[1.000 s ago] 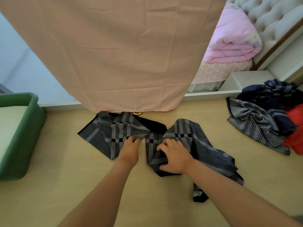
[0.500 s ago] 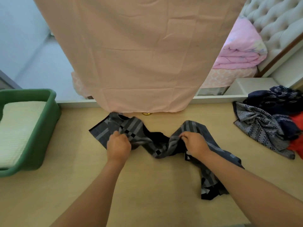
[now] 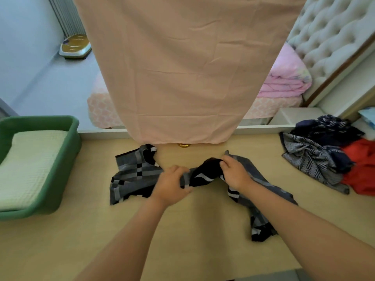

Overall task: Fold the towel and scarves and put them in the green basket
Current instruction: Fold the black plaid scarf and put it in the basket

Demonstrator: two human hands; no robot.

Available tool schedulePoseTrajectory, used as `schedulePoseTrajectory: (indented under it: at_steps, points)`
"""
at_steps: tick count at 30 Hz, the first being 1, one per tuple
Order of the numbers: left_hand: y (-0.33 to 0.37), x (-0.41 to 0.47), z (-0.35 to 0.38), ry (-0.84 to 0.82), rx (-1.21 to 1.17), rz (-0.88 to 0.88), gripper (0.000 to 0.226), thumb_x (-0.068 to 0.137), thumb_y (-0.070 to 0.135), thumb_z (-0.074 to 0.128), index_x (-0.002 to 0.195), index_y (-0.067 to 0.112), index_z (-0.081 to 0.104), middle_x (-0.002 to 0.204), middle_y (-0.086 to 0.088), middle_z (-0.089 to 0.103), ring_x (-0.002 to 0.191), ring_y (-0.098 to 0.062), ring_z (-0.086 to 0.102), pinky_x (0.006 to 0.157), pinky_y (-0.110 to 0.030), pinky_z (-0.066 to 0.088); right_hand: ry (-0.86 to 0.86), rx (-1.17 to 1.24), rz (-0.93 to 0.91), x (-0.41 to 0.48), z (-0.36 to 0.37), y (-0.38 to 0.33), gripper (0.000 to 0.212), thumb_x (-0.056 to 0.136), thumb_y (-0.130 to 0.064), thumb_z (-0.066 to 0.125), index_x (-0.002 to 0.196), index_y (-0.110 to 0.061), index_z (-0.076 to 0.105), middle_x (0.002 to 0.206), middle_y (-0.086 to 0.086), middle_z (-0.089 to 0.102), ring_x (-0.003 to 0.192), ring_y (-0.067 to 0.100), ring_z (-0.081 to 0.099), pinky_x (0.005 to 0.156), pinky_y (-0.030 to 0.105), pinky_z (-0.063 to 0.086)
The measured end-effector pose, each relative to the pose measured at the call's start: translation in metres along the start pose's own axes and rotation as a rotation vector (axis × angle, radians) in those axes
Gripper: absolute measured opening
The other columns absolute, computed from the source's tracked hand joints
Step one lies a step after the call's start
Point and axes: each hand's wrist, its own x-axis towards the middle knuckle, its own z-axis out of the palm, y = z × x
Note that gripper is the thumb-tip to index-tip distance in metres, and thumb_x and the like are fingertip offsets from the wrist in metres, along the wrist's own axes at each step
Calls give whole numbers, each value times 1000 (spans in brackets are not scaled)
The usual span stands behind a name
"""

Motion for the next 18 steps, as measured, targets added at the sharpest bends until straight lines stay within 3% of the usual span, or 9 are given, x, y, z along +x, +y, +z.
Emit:
schedulePoseTrajectory:
  at_steps: [3,6,9,12,14,16,18]
  points:
    - [23,4,20,-8,-43,57,64,80,47,73,136,29,49,126,6,54,115,-17,49,99,-34,41,-53,113,-28,-6,1,-18,31,101,-12,44,70,-12,45,70,1,47,67,12,44,65,33,34]
    - [32,9,25,92,-149,27,54,86,27,71,136,24,52,125,4,56,115,-17,51,98,-29,41,-139,241,-52,-11,-9,-29,26,84,-17,51,69,4,50,69,8,46,68,19,45,65,33,33]
    - [33,14,20,28,-151,-4,32,94,20,62,126,18,62,124,2,61,114,-17,54,95,-24,40,-215,264,-14,-18,-22,-28,26,73,-20,50,65,5,54,66,8,48,66,19,46,65,31,33]
    - [34,12,7,-165,-210,-94,20,96,13,47,96,23,66,100,0,66,97,-20,59,78,-29,46,-348,83,99,-22,-30,-15,21,80,-17,55,71,2,59,71,11,53,72,26,50,68,32,37]
    - [37,9,-3,-333,-154,-148,23,94,15,44,76,25,54,80,2,57,76,-17,53,64,-30,37,-505,-102,242,-21,-32,0,29,87,-20,58,97,6,67,99,19,65,94,37,60,87,43,50]
    - [40,6,-6,-601,-114,-285,21,89,18,48,69,20,43,69,2,46,60,-16,39,59,-32,28,-715,-240,424,-25,-30,15,39,92,-31,59,122,-6,65,123,13,64,110,30,63,102,46,49]
    - [41,-2,-3,-878,-128,-480,12,84,21,53,73,19,49,71,0,47,58,-18,37,62,-31,29,-945,-286,556,-33,-25,23,42,93,-42,56,123,-15,66,119,8,69,102,27,69,100,47,52]
